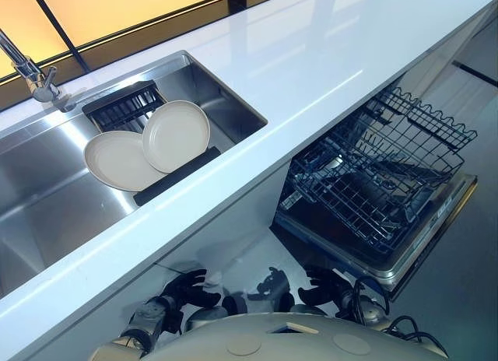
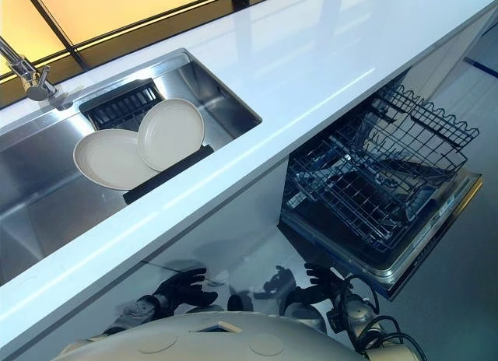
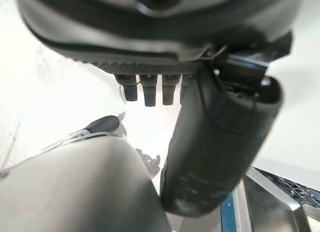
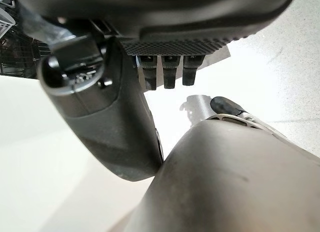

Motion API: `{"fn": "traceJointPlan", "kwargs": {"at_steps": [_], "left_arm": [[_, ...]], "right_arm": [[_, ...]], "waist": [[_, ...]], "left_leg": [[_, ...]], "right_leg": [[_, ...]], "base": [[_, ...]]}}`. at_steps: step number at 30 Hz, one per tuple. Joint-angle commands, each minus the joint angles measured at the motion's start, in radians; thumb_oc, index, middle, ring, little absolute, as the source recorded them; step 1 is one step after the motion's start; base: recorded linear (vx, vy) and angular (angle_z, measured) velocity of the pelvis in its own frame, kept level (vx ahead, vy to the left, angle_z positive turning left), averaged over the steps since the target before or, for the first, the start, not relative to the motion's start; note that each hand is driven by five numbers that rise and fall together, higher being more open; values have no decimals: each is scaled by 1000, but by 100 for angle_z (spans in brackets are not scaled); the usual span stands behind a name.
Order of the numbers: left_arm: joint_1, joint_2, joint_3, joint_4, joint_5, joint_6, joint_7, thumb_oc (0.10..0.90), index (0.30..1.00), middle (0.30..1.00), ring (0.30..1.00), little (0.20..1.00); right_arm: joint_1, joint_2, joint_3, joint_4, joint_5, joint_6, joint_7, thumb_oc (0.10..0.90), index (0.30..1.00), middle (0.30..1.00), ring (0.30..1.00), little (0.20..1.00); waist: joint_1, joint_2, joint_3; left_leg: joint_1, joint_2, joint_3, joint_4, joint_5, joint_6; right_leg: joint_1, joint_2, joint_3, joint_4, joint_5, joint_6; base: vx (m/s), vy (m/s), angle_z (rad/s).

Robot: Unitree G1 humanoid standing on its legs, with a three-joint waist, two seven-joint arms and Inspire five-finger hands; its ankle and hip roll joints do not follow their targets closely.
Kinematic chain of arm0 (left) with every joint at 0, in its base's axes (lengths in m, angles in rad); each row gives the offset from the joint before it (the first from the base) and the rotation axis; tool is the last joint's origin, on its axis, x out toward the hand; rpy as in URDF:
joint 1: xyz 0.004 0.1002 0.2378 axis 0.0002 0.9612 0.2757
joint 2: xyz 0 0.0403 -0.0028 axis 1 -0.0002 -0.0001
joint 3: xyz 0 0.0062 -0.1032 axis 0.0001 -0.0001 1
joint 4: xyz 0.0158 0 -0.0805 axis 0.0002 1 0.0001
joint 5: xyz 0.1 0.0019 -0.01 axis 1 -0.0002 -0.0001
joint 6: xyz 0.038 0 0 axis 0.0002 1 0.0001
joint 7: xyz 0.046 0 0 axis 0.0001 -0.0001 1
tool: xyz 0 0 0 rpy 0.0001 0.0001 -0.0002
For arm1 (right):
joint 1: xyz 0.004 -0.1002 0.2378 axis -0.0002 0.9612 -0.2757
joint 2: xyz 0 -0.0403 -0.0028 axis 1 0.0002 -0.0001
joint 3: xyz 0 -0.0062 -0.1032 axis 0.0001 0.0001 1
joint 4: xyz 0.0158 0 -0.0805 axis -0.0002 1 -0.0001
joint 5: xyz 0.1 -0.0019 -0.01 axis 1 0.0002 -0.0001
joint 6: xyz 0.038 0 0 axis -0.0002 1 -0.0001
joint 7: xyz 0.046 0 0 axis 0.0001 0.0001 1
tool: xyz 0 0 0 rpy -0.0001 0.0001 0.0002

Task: Pick up plates and place into dishwasher.

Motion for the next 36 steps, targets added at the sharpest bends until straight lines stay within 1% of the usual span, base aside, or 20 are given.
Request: {"fn": "traceJointPlan", "kwargs": {"at_steps": [1,8,12,16,18,19,21,22,23,24,26,27,28,31,32,33,35,36], "left_arm": [[-26,-17,-25,36,12,-19,-13,800,900,900,900,900],[-22,-17,-19,33,-3,-13,-17,800,900,900,900,900],[-21,-20,-8,35,-46,-6,-38,800,900,900,900,900],[-20,-24,14,26,-152,-3,-111,800,900,900,900,900],[-21,-27,23,12,-192,16,-171,800,900,900,900,900],[-22,-27,24,0,-205,28,-231,800,900,900,900,900],[-22,-23,10,-24,-197,30,-311,800,900,900,900,900],[-22,-21,5,-31,-187,29,-325,800,900,900,900,900],[-24,-16,-18,-54,-126,3,-328,800,900,900,900,900],[-26,-12,-31,-63,-84,-14,-323,800,900,900,900,900],[-38,8,-93,-98,52,-67,-268,800,900,900,900,900],[-51,22,-133,-135,76,-73,-255,800,900,900,900,900],[-52,24,-139,-142,71,-75,-259,800,900,900,900,900],[-78,35,-158,-289,-101,-8,-362,800,900,900,900,900],[-84,36,-160,-350,-180,18,-406,800,900,900,900,900],[-85,36,-160,-381,-204,35,-419,800,900,900,900,900],[-92,43,-161,-489,-313,91,-483,800,900,900,900,900],[-94,45,-163,-517,-348,107,-510,800,900,900,900,900]], "right_arm": [[-26,-19,28,24,-15,-23,14,800,900,900,900,900],[-26,-20,26,23,-14,-22,16,800,900,900,900,900],[-26,-19,28,23,-15,-21,14,800,900,900,900,900],[-26,-19,27,19,-18,-14,16,800,900,900,900,900],[-27,-21,26,14,-21,-10,18,800,900,900,900,900],[-28,-24,24,8,-24,-5,21,800,900,900,900,900],[-30,-31,23,-3,-27,3,27,800,900,900,900,900],[-31,-33,23,-6,-27,5,29,800,900,900,900,900],[-33,-39,27,-15,-28,11,32,800,900,900,900,900],[-33,-41,28,-18,-29,13,34,800,900,900,900,900],[-37,-50,39,-27,-33,19,37,800,900,900,900,900],[-42,-56,50,-34,-38,24,38,800,900,900,900,900],[-43,-57,52,-36,-39,25,39,800,900,900,900,900],[-50,-75,68,-66,-39,46,46,800,900,900,900,900],[-51,-79,68,-76,-36,56,48,800,900,900,900,900],[-51,-80,67,-80,-35,59,48,800,900,900,900,900],[-49,-82,66,-90,-28,63,47,800,900,900,900,900],[-49,-82,67,-91,-26,62,46,800,900,900,900,900]], "waist": [[-6,13,-13],[-5,12,-9],[-5,12,-9],[-3,12,-9],[-2,12,-8],[-1,13,-6],[-1,15,-4],[-1,16,-3],[-2,19,-1],[-3,20,-1],[-8,26,0],[-14,31,3],[-14,32,3],[-17,42,12],[-15,44,16],[-13,45,17],[-9,46,23],[-7,46,24]], "left_leg": [[-39,-36,-11,62,-108,-9],[-39,-36,-12,63,-108,-8],[-40,-36,-12,63,-108,-8],[-38,-37,-14,60,-107,-9],[-39,-37,-15,60,-107,-10],[-41,-36,-15,60,-106,-11],[-44,-35,-14,58,-104,-11],[-44,-35,-14,58,-104,-11],[-45,-33,-12,55,-103,-11],[-46,-33,-11,54,-102,-11],[-49,-31,-7,52,-98,-11],[-50,-31,-6,49,-95,-10],[-50,-31,-6,48,-94,-10],[-50,-33,-9,46,-92,-10],[-52,-33,-10,47,-91,-10],[-53,-32,-11,47,-90,-10],[-55,-33,-15,47,-87,-10],[-55,-32,-17,46,-86,-9]], "right_leg": [[-38,46,-21,104,-145,14],[-38,46,-21,106,-145,15],[-39,46,-20,107,-146,15],[-38,46,-20,106,-146,16],[-39,45,-22,107,-145,17],[-41,44,-24,107,-144,17],[-45,43,-25,108,-142,18],[-46,43,-25,109,-142,19],[-50,42,-27,110,-142,19],[-51,42,-28,111,-141,20],[-58,41,-26,113,-140,21],[-63,42,-20,115,-139,23],[-64,42,-19,115,-139,23],[-67,43,-12,116,-137,26],[-68,42,-11,118,-136,27],[-69,42,-12,119,-136,27],[-72,42,-14,122,-133,28],[-73,42,-14,123,-133,28]], "base": [[0,0,0],[0,0,0],[0,0,0],[0,0,0],[0,0,0],[0,0,0],[-32,10,0],[-34,16,0],[0,0,0],[-30,25,1],[-29,42,3],[-28,46,4],[-29,50,3],[-34,33,-3],[-36,11,-3],[-43,3,-1],[-40,-9,1],[-50,-27,3]]}}
